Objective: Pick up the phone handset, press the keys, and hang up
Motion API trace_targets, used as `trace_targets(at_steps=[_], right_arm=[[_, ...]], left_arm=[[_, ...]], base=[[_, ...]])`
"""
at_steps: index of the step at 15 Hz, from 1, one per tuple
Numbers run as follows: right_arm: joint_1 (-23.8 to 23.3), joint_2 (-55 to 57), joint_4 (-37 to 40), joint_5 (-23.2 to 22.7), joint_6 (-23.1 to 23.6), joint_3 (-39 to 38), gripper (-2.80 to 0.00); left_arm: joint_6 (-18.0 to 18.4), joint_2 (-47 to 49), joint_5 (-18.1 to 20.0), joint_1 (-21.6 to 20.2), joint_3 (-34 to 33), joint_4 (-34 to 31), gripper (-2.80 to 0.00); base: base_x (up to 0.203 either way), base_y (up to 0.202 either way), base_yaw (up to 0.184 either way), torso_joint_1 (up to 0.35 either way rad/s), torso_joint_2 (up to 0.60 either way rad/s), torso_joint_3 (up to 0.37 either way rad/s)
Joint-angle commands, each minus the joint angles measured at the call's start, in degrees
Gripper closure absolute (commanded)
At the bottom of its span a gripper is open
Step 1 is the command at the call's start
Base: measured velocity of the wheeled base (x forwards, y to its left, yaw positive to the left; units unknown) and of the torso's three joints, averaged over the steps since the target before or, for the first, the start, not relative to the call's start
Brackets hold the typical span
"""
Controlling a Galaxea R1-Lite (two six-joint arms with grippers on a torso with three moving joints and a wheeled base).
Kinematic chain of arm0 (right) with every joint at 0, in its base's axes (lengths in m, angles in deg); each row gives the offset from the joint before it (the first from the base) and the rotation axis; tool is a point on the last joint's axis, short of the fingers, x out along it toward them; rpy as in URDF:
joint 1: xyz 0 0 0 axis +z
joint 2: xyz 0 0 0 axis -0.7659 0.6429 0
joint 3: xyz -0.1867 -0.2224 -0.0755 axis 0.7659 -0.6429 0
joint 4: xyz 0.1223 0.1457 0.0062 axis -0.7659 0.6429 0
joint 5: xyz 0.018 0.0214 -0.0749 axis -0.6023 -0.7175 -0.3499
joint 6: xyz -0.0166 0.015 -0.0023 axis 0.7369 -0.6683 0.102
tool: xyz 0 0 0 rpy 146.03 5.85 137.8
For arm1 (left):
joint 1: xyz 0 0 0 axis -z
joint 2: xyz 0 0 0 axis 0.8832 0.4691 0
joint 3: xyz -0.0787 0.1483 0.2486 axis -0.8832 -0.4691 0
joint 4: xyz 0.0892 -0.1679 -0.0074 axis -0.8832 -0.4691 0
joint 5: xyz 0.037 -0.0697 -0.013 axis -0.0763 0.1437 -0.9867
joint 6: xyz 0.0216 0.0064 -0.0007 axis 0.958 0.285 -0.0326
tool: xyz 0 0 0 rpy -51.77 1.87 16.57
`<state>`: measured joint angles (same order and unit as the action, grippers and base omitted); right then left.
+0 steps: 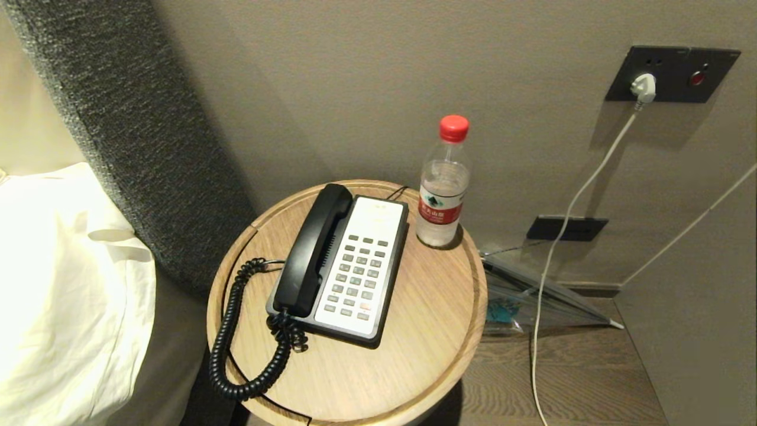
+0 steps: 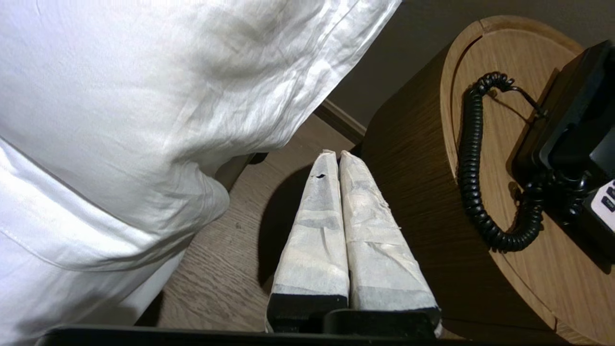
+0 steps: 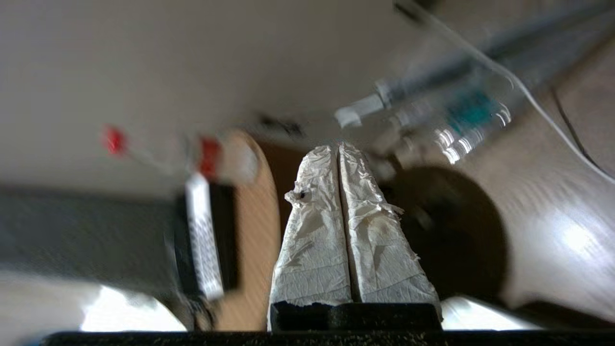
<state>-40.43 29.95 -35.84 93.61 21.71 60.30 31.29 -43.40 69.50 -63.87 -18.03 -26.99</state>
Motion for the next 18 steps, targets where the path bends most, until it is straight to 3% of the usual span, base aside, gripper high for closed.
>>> trace_targets(at_steps=[1,4,8,10,12,13,14,15,16,18], right_arm=[[-3.57,0.32,-0.17,0.05,-1.13,-0.72,0.0],[-3.99,0.36,0.1,1.0,-1.65,-2.68,0.0],[-10.06,-4.71,2.77,0.62,-1.84,-4.7,0.0],[-10.08,-7.96,4.11,-1.28,0.05,-5.57,0.0],[-9.8,-11.15,4.38,-5.21,10.18,-6.68,0.0],[-9.75,-11.8,3.61,-7.33,19.42,-7.57,0.0],[-9.71,-12.34,2.26,-9.12,28.39,-8.78,0.0],[-9.66,-12.87,0.89,-10.91,32.67,-9.99,0.0],[-9.65,-13.01,-0.17,-11.22,33.76,-10.54,0.0],[-9.65,-13.32,-5.74,-10.44,41.39,-17.68,0.0]], left_arm=[[0.01,0.26,0.04,0.0,-0.09,-0.19,0.0],[0.8,0.22,0.04,0.0,-1.75,-0.01,0.0],[6.77,-2.6,0.66,0.87,-3.8,0.0,0.0],[11.1,-9.87,2.48,1.32,-4.96,-0.96,0.0],[18.63,-12.81,4.46,1.59,-5.81,-1.52,0.0],[24.36,-12.71,5.37,1.65,-6.12,-1.53,0.0],[27.09,-12.57,6.38,1.75,-6.38,-1.45,0.0],[27.1,-12.57,6.4,1.75,-6.38,-1.45,0.0],[27.98,-12.57,6.74,1.75,-6.55,-1.31,0.0],[31.24,-12.57,7.81,1.66,-7.44,-1.09,0.0]], base=[[0.0,0.0,0.0,0.0,0.0,0.0],[0.0,0.0,0.0,0.0,0.0,0.0],[0.0,0.0,0.0,0.0,0.0,0.0],[0.0,0.0,0.0,0.0,0.0,0.0],[0.0,0.0,0.0,0.0,0.0,0.0],[0.0,0.0,0.0,0.0,0.0,0.0],[0.0,0.0,0.0,0.0,0.0,0.0],[0.0,0.0,0.0,0.0,0.0,0.0],[0.0,0.0,0.0,0.0,0.0,0.0],[0.0,0.0,0.0,0.0,0.0,0.0]])
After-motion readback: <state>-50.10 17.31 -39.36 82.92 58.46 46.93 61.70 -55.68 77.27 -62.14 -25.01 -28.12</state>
